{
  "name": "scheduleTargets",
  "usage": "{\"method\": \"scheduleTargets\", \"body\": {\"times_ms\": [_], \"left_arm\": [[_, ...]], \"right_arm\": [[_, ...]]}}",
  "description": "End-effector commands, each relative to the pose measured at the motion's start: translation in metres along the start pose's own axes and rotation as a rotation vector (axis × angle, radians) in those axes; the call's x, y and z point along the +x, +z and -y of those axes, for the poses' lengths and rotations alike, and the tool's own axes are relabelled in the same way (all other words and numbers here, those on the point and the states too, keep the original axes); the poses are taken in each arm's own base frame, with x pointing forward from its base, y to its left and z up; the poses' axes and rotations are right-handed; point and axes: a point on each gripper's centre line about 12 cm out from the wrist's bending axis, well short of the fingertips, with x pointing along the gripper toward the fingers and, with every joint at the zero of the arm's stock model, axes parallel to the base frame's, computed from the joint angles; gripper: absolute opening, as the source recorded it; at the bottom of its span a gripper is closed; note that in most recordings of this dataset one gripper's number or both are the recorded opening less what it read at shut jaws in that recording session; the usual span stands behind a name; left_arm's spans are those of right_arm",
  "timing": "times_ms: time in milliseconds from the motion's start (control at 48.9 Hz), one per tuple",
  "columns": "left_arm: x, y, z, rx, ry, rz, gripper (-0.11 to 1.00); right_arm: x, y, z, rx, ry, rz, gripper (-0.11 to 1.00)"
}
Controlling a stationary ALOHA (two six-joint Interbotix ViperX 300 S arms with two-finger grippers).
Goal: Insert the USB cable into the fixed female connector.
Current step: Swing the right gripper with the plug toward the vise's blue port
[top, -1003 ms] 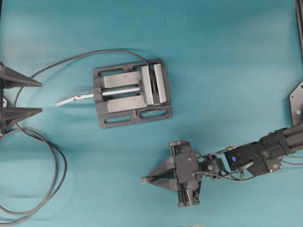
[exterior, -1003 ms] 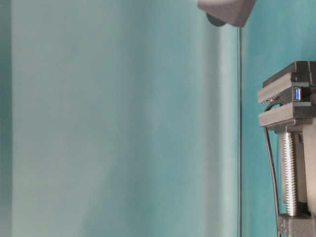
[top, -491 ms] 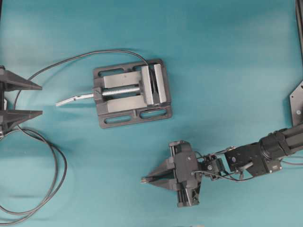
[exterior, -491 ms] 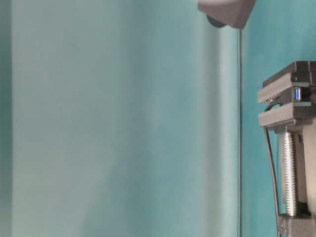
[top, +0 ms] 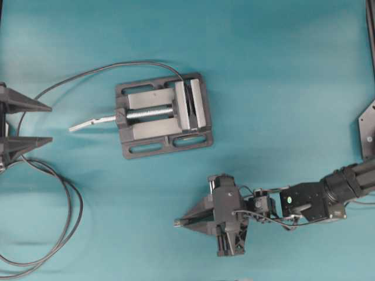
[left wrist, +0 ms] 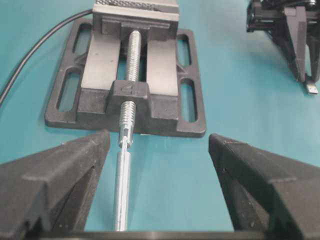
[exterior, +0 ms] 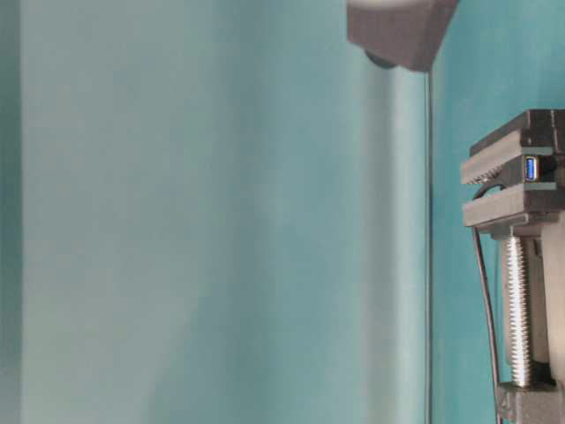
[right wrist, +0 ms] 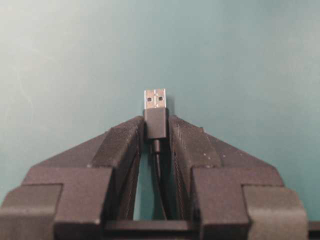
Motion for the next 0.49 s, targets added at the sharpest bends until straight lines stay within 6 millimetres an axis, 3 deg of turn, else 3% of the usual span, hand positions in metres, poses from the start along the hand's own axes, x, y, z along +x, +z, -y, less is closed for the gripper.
{"method": "scheduleTargets", "body": {"times_ms": [0, 471], "left_arm": [[0.0012, 0.0045, 0.0001, -0.007, 0.002, 0.008, 0.94], [0.0012, 0.0043, 0.0003, -0.007, 0.001, 0.006, 0.94]], "right_arm": [[-0.0039, 0.0221, -0.0032, 0.043, -0.024, 0.082, 0.20], [-0.0105, 0.0270, 0.0039, 0.187, -0.341, 0.157, 0.20]]}}
